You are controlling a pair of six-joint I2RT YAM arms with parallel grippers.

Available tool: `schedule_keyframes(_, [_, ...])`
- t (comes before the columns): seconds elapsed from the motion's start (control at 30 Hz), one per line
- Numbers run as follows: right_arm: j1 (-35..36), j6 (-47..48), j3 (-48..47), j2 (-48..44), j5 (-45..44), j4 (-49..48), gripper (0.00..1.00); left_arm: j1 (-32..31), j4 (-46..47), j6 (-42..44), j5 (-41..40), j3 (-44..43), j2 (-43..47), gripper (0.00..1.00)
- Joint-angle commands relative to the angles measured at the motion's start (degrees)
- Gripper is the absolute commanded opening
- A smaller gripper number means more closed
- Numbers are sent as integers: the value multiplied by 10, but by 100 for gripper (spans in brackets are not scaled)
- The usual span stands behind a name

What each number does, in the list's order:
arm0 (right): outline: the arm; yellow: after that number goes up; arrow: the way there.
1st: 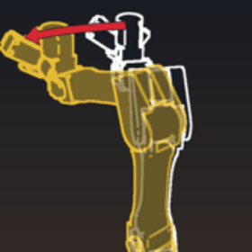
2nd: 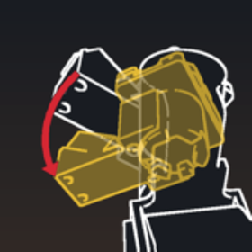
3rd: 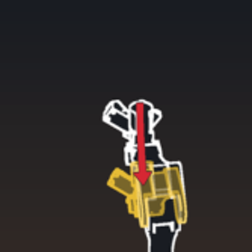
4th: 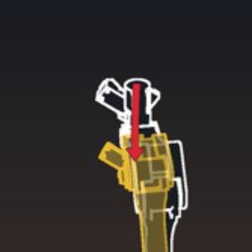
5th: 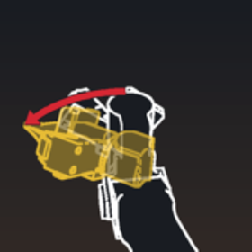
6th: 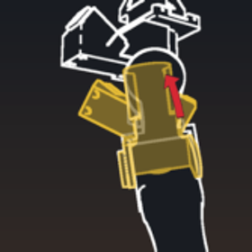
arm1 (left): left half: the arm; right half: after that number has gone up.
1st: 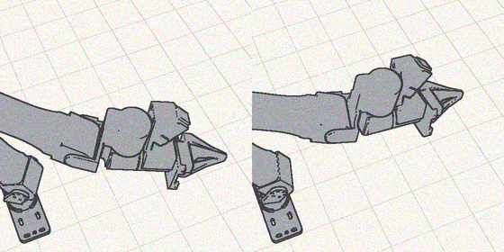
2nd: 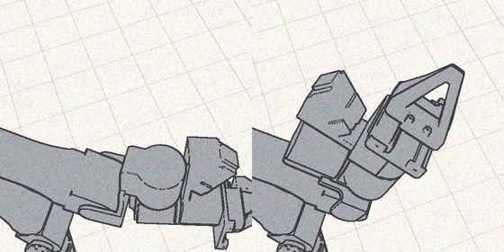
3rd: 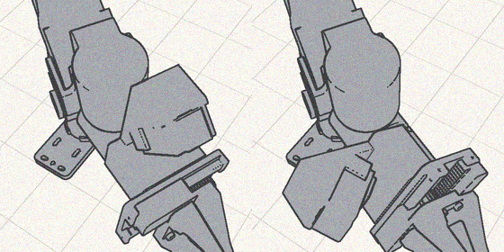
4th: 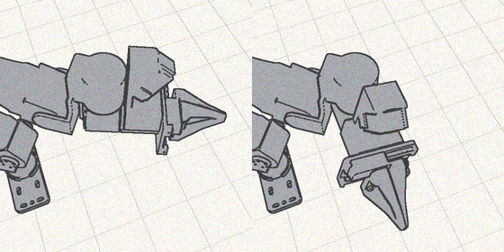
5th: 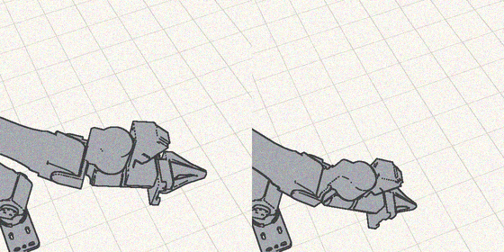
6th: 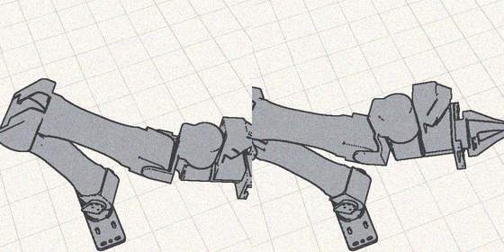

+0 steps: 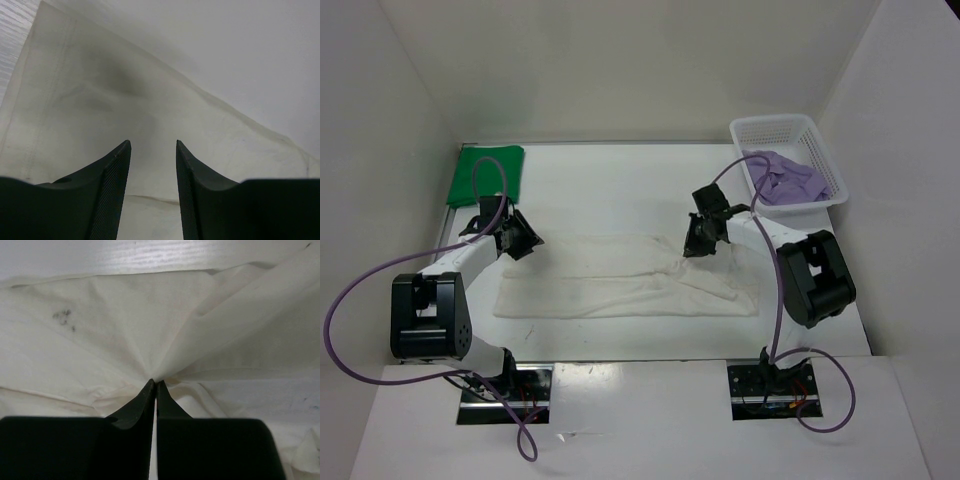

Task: Fold and stack the t-shirts
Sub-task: Fold the other side of the tshirt into a rectangle

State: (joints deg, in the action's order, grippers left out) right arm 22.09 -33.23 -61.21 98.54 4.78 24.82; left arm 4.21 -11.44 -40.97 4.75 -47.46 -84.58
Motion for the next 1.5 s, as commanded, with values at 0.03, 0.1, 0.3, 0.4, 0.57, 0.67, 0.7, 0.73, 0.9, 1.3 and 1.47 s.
schedule_keyframes(0.03, [22, -7, 25, -52, 17, 33, 2, 1, 25, -10, 1, 4, -3, 49])
schedule_keyframes(0.1, [39, -12, 38, -61, 25, 38, 1, 1, 25, -10, 6, 4, -3, 49])
schedule_keyframes(0.3, [60, -25, 64, -90, 32, 52, 13, 1, 25, -10, 11, 4, -3, 49])
schedule_keyframes(0.4, [60, -25, 58, -95, 16, 52, 38, 1, 25, -10, 11, 4, -3, 49])
schedule_keyframes(0.57, [60, -25, 51, -89, 22, 52, 45, 1, 25, -10, 11, 4, -3, 49])
schedule_keyframes(0.67, [60, -30, 58, -89, 22, 52, 41, 1, 25, -10, 17, 4, -3, 49])
schedule_keyframes(0.7, [60, -30, 64, -89, 22, 52, 39, 1, 25, -10, 17, 4, -3, 49])
schedule_keyframes(0.73, [60, -30, 64, -89, 27, 52, 35, 1, 25, -10, 17, 4, -3, 49])
schedule_keyframes(0.9, [60, -30, 58, -89, 27, 52, 20, 1, 30, -15, 17, 4, -3, 49])
schedule_keyframes(1.3, [71, -30, 64, -127, 75, 110, 3, 1, 30, -15, 22, -3, -3, 49])
schedule_keyframes(1.47, [90, -25, 81, -139, 154, 124, 1, 1, 30, -15, 27, -13, -3, 49])
